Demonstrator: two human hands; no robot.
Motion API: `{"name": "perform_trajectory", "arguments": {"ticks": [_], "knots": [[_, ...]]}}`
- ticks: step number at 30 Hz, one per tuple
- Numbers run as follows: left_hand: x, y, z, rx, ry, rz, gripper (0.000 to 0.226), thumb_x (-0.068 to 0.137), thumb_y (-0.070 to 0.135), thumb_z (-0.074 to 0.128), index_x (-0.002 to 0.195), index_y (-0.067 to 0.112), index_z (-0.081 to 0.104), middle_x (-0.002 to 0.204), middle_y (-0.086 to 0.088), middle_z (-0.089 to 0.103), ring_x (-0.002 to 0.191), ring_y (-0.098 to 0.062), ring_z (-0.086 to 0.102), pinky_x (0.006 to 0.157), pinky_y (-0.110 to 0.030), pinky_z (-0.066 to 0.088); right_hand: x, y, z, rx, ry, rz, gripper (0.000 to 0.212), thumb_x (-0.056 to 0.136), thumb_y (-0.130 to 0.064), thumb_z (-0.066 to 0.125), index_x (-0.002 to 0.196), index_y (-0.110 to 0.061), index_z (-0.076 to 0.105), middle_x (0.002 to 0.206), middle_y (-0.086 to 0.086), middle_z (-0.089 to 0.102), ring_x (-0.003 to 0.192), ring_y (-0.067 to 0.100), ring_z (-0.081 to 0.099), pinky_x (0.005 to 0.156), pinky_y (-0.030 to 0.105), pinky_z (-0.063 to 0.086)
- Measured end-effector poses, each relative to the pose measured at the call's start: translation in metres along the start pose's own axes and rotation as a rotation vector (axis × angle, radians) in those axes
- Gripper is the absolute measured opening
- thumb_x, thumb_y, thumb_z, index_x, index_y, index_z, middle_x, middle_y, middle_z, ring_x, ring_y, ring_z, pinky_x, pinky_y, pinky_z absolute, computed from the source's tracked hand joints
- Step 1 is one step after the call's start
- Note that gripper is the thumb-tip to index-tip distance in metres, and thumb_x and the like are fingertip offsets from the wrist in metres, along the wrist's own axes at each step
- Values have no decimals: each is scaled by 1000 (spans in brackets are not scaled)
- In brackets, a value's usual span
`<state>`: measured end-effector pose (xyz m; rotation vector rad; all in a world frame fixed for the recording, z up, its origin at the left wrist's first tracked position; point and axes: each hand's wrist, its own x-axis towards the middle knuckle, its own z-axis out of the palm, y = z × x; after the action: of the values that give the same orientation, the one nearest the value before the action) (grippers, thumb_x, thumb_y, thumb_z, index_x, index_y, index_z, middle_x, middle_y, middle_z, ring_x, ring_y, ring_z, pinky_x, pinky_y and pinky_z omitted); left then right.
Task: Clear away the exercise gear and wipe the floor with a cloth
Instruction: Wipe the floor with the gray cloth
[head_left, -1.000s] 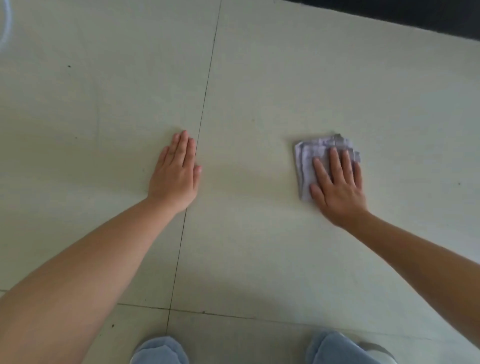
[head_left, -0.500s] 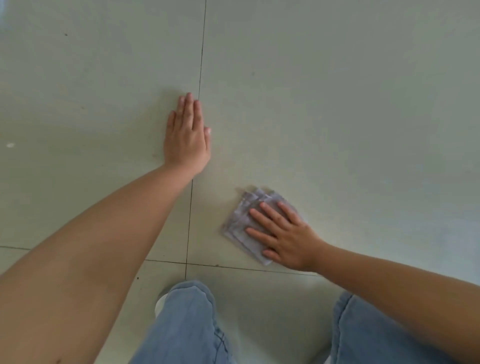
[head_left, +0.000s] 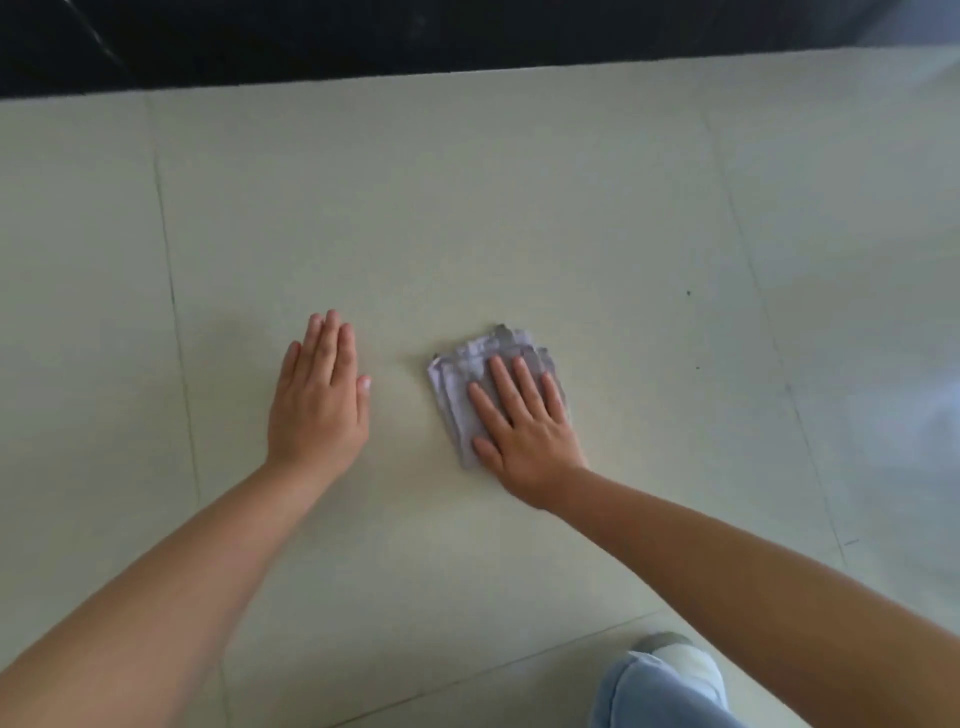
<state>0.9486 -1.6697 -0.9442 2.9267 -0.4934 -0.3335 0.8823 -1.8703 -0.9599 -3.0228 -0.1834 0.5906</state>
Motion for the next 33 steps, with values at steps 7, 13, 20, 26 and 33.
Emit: {"name": "perform_trajectory", "arguments": {"ticks": [7,13,20,26,33], "knots": [[59,49,3,-1,-37,114,56,85,24,38,120,-16,54,130,-33,53,120,-46,53,95,-54,45,-72,117,9,56,-35,326,89,80,-68,-18,147,-17,9,154,12,16,143,18,-10,116,30,-7],[71,56,25,14,-99,46,60,82,25,36,119,-18,55,128,-35,53,119,-47,53,94,-55,45,18,124,-28,251,-42,706,59,99,-42,19,149,-21,-4,157,8,-16,145,26,-16,118,41,-10],[74,58,23,-12,-160,44,61,77,25,33,111,-20,59,118,-38,58,109,-50,59,84,-58,48,-8,64,1,59,-62,74,62,97,-46,1,132,-19,45,137,9,52,136,32,34,115,39,11],[72,59,20,-70,-123,37,56,80,19,43,118,-21,54,126,-38,52,117,-51,52,93,-59,43,-22,151,-20,132,-135,460,91,75,-69,-12,149,-17,0,156,5,-11,147,25,-4,118,36,-4],[74,57,22,-14,-158,78,61,77,23,33,111,-20,59,118,-37,59,107,-50,60,82,-59,49,68,71,-23,111,94,254,58,96,-43,28,146,-15,27,155,16,19,144,33,17,117,45,14]]}}
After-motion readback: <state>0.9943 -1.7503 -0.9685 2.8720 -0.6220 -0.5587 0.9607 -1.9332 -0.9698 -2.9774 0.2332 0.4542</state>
